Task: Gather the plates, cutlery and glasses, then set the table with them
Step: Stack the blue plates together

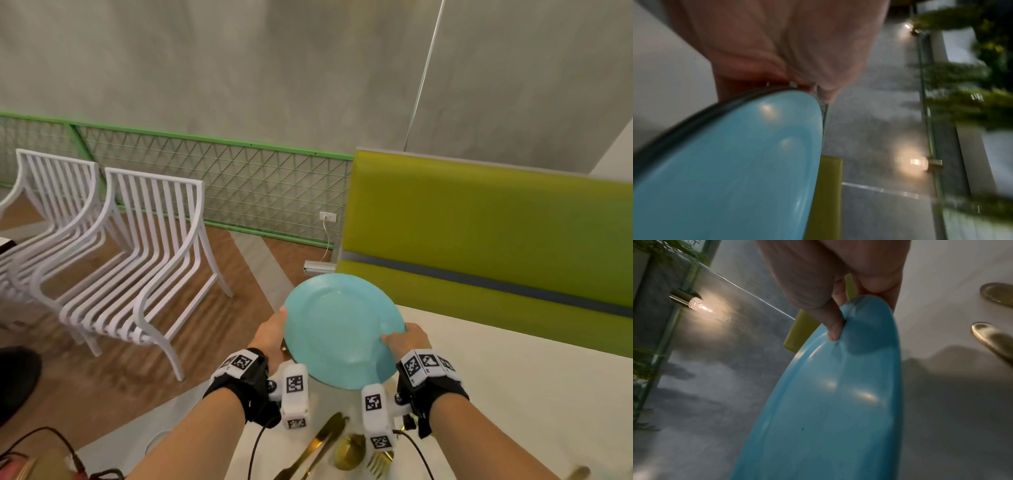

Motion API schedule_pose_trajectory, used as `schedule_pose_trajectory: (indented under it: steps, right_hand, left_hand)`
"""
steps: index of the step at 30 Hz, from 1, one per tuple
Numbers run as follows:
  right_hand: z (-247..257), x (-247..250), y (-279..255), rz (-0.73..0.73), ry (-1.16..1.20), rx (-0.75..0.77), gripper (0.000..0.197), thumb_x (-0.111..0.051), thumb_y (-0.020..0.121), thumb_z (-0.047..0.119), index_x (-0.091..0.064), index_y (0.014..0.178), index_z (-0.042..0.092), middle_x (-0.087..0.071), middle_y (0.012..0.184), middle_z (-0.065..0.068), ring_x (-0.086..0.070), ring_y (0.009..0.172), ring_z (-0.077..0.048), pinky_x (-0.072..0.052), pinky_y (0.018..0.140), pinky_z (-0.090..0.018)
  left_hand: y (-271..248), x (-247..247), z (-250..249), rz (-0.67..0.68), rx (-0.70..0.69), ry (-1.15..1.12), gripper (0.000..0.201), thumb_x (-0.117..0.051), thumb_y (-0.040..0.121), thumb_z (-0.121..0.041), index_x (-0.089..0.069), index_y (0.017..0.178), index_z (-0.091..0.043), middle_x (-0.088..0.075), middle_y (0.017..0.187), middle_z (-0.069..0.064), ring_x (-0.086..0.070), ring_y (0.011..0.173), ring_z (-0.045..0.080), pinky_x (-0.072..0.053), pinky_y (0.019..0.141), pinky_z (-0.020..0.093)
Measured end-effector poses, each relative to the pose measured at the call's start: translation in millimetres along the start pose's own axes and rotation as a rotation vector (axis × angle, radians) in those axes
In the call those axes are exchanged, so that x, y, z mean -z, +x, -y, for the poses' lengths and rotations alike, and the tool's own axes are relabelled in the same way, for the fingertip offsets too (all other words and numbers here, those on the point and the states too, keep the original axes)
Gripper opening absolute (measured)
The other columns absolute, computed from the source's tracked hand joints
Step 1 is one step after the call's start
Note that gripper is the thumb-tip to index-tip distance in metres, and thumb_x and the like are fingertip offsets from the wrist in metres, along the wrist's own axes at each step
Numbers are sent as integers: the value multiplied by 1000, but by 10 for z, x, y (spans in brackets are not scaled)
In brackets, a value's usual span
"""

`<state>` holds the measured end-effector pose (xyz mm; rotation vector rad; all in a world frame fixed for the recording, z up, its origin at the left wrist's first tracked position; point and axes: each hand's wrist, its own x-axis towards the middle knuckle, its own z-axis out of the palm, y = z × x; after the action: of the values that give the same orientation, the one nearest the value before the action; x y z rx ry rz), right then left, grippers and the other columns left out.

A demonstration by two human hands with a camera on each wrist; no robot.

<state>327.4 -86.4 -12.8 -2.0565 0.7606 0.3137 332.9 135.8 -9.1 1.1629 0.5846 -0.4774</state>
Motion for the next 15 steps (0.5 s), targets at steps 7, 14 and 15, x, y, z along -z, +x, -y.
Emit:
schedule_pose_trajectory:
  steps: [7, 14, 15]
  right_hand:
    - [-200, -209, 50, 35, -162, -116, 33, -55, 90, 14, -58, 119, -1, -61, 119, -15, -58, 114, -31, -47, 89, -32]
    - [-260, -330, 49, 53, -247, -123, 36, -50, 91, 13, -56, 123, -1, -57, 128, -18, -54, 119, -31, -45, 93, -33]
    - [-271, -333, 53, 56, -265, -113, 35, -50, 90, 14, -57, 122, 1, -58, 128, -16, -55, 118, -31, -45, 92, -32]
  left_hand:
    - [104, 110, 109, -75, -103, 631, 27, -42, 89, 9, -52, 114, 3, -58, 105, 14, -56, 93, 27, -51, 87, 44]
    - [220, 206, 149, -94, -150, 940, 33, -51, 89, -4, -53, 122, 2, -60, 124, 21, -58, 113, 35, -49, 96, 45]
    - [203, 198, 147, -74, -152, 966, 34, -51, 89, -4, -53, 122, 3, -59, 124, 22, -58, 114, 35, -49, 96, 45]
